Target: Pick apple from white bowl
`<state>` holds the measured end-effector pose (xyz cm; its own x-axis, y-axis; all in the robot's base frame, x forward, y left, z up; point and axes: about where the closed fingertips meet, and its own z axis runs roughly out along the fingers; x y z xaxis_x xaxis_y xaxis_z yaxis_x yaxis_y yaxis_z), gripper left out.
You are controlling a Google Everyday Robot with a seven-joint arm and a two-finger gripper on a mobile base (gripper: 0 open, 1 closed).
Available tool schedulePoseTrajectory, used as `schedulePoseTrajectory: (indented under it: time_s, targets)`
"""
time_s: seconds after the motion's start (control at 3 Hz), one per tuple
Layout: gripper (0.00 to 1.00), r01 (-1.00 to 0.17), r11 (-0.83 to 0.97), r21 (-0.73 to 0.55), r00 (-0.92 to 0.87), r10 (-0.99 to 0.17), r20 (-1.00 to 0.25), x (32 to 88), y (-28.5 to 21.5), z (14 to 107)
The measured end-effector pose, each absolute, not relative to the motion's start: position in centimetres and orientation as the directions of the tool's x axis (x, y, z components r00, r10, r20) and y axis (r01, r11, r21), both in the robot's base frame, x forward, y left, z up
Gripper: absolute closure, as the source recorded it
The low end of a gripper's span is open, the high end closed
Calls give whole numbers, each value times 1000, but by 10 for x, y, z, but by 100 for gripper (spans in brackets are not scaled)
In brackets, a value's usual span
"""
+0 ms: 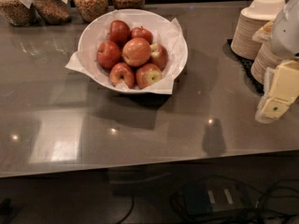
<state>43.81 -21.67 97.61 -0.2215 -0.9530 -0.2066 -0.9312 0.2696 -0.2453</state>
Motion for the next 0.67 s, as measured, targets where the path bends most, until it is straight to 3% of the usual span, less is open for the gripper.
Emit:
schedulePoseTrajectory:
  time_s: [0.67]
  targets:
    - [0, -926, 281, -251, -215, -942, -259, 445, -210, 980]
